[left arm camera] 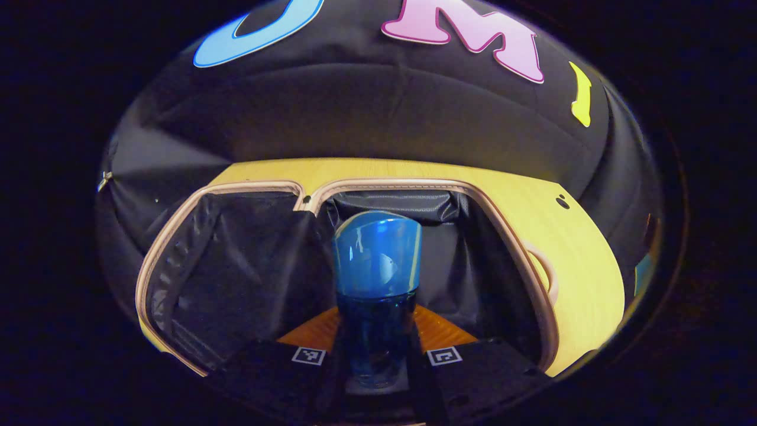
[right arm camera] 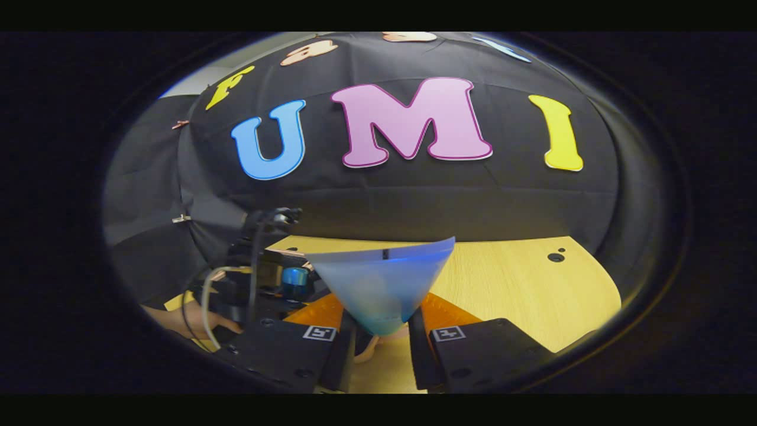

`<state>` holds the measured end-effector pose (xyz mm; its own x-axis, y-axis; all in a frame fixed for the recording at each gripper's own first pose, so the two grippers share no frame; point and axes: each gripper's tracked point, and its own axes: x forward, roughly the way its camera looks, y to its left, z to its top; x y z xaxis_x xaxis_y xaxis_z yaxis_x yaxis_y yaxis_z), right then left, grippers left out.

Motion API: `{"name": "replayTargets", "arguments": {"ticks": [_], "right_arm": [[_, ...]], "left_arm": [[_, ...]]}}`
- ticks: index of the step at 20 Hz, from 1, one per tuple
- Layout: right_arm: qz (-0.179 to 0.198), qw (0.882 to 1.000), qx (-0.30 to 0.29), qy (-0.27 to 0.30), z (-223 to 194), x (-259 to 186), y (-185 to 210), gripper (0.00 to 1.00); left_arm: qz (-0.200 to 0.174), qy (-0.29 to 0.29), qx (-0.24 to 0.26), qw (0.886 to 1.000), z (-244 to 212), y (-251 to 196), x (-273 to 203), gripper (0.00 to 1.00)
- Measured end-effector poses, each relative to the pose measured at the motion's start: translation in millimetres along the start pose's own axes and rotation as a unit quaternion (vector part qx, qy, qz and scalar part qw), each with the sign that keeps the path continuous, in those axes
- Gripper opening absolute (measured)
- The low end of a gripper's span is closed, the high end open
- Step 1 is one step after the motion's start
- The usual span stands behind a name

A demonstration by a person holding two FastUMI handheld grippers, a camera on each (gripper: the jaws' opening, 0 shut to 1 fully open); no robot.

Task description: First open the suitcase, pack the skin care products into it, and then close the suitcase.

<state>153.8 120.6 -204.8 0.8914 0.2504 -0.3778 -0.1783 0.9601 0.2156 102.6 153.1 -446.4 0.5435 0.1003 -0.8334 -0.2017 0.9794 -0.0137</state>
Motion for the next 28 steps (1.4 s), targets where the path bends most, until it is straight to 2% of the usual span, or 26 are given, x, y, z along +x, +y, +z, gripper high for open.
{"name": "replayTargets", "arguments": {"ticks": [3, 4, 5, 11, 12, 13, 14, 15, 16, 18, 21, 24, 28], "right_arm": [[0.008, 1.000, -0.007, 0.011, 6.1, -7.8, 11.9, 0.43], [0.013, 1.000, -0.009, 0.014, 7.8, -6.7, 15.5, 0.43], [0.015, 1.000, -0.009, 0.017, 9.8, -6.5, 18.6, 0.43], [0.020, 0.999, -0.013, 0.031, 20.0, -1.8, 23.9, 0.43], [0.020, 0.999, -0.018, 0.031, 21.6, -0.4, 23.1, 0.43], [0.018, 0.999, -0.023, 0.033, 22.0, 1.3, 20.9, 0.43], [0.016, 0.999, -0.024, 0.038, 21.6, 4.3, 18.6, 0.43], [0.015, 0.999, -0.021, 0.042, 21.0, 8.4, 17.1, 0.43], [0.018, 0.998, -0.022, 0.047, 20.7, 12.4, 17.4, 0.43], [0.021, 0.997, -0.048, 0.057, 21.2, 20.5, 15.8, 0.43], [0.034, 0.995, -0.045, 0.086, 5.5, 41.2, 29.6, 0.43], [0.042, 0.992, -0.026, 0.118, -25.1, 69.5, 46.4, 0.43], [0.037, 0.982, -0.062, 0.176, -77.7, 99.8, 54.5, 0.43]], "left_arm": [[0.001, 0.063, -0.002, 0.998, -16.5, -0.9, 14.5, 0.48], [0.003, 0.060, 0.004, 0.998, -12.2, -0.6, 15.6, 0.44], [0.002, 0.065, 0.010, 0.998, -10.9, -1.1, 17.7, 0.48], [0.011, 0.090, 0.006, 0.996, -12.5, 5.5, 16.5, 0.49], [0.010, 0.084, -0.004, 0.996, -10.0, 6.5, 15.4, 0.55], [0.004, 0.065, -0.016, 0.998, -1.0, 4.6, 7.1, 0.56], [-0.005, 0.034, -0.028, 0.999, 10.9, 3.7, -4.3, 0.63], [-0.010, -0.002, -0.038, 0.999, 27.0, 5.5, -21.7, 0.65], [-0.010, -0.040, -0.048, 0.998, 44.8, 11.6, -43.1, 0.79], [-0.002, -0.108, -0.061, 0.992, 71.1, 29.1, -92.5, 0.94], [0.003, -0.161, -0.070, 0.984, 82.1, 63.0, -147.3, 0.96], [-0.002, -0.171, -0.113, 0.979, 64.0, 72.7, -185.3, 0.96], [0.035, -0.134, -0.140, 0.980, 4.3, 100.2, -192.7, 0.97]]}}
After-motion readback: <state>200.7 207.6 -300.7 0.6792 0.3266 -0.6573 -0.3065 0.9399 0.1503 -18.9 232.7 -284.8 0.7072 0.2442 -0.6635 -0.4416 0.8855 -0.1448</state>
